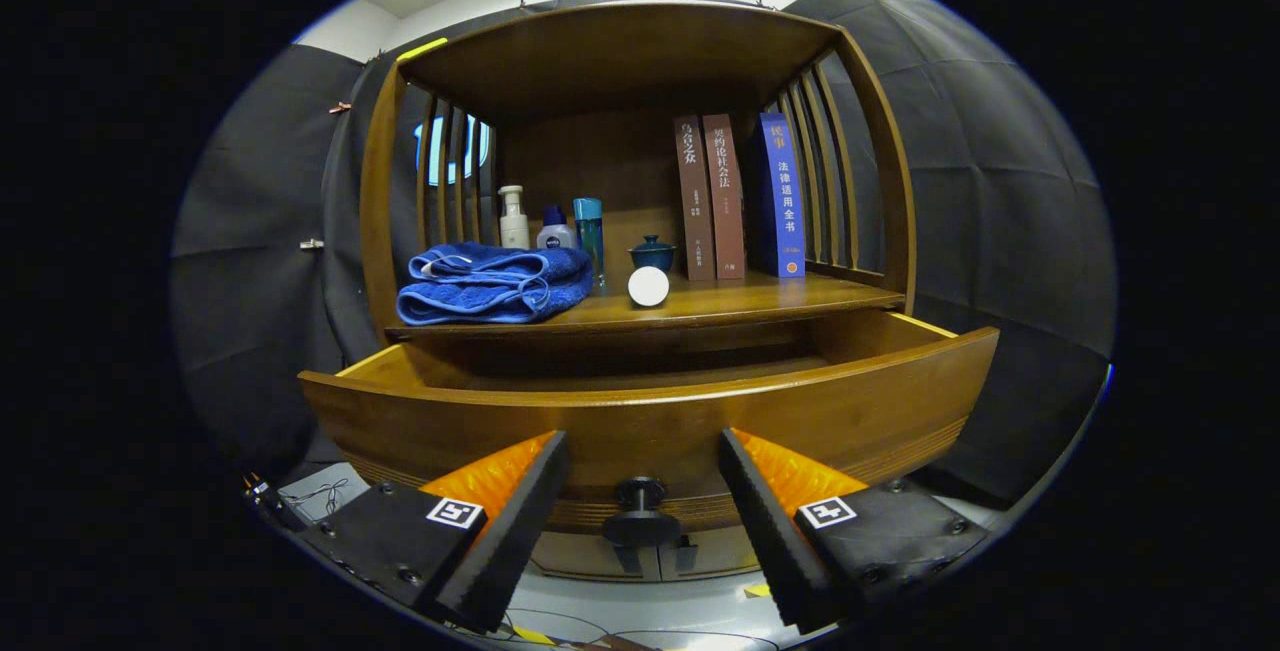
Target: Pull open the drawer, take out the items inside it, and place them on the countertop above the cabinet.
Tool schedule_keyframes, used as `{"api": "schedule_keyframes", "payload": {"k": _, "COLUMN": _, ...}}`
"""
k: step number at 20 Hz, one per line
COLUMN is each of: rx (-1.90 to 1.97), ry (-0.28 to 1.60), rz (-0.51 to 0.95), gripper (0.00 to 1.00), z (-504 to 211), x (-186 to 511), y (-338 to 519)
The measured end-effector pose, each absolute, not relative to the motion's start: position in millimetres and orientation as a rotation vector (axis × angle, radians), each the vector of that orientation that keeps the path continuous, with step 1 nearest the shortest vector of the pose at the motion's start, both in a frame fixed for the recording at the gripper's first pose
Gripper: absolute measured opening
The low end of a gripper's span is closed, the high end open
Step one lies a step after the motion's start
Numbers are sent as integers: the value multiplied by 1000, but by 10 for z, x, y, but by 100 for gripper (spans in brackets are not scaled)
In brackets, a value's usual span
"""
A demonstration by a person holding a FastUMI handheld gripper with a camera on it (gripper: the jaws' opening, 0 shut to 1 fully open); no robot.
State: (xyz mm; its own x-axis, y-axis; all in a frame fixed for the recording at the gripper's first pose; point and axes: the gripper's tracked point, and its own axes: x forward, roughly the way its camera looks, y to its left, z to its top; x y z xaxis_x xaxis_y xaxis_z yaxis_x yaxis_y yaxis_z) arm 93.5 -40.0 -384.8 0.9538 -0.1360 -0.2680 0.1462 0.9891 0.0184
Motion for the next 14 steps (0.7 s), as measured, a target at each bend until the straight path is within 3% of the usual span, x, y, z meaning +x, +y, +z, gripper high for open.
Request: {"api": "schedule_keyframes", "payload": {"k": 14, "rx": 46, "ry": 281, "rz": -145, "gripper": 99, "z": -3958, "x": 1859, "y": -515}}
